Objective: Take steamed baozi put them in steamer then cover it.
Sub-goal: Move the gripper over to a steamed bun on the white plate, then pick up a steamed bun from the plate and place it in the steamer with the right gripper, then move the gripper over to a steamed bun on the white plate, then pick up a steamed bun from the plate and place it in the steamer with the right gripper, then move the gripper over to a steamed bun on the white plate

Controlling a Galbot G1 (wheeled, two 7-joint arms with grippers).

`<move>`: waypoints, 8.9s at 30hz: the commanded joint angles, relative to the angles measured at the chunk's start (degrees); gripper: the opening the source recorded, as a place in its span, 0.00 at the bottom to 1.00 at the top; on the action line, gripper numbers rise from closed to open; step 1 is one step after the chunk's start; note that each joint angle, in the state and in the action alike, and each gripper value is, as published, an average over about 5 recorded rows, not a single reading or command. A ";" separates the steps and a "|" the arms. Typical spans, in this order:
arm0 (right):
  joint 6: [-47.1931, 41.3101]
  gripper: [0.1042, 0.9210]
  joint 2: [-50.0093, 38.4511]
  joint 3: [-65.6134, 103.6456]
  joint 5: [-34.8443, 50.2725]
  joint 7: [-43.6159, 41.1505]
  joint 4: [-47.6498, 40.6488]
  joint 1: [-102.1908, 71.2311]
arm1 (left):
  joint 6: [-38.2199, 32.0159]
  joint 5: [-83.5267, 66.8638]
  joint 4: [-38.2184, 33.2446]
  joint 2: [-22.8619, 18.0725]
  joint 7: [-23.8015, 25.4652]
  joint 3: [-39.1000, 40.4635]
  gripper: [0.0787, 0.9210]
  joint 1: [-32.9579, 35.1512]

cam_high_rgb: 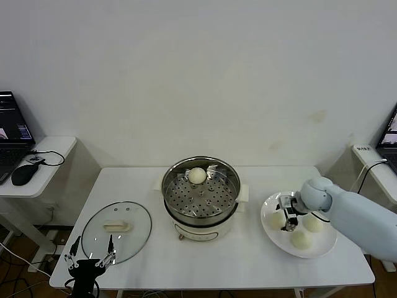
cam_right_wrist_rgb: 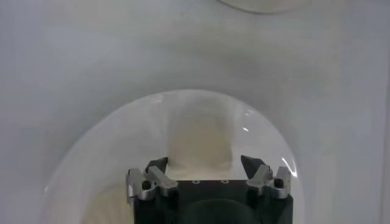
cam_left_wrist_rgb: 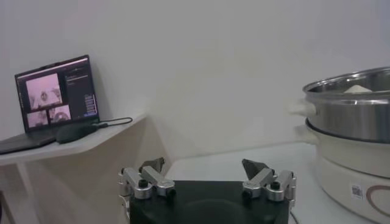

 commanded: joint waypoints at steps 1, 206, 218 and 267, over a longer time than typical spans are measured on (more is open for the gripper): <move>-0.27 0.69 1.39 0.32 -0.41 0.25 -1.22 -0.65 | 0.02 0.01 -0.01 -0.01 -0.01 0.02 0.88 0.02; 2.35 0.61 24.22 -25.70 25.87 -4.74 4.10 45.40 | 0.12 1.42 -2.33 1.13 -0.20 -2.89 0.88 -0.07; 18.14 0.61 29.16 -31.69 15.82 -4.13 0.76 38.50 | 0.12 1.37 -2.66 0.21 -0.23 -2.75 0.88 -0.49; -0.14 0.88 -4.77 -21.24 17.13 -8.65 11.28 39.05 | -0.02 1.13 -1.86 2.20 -0.18 -2.18 0.88 -1.02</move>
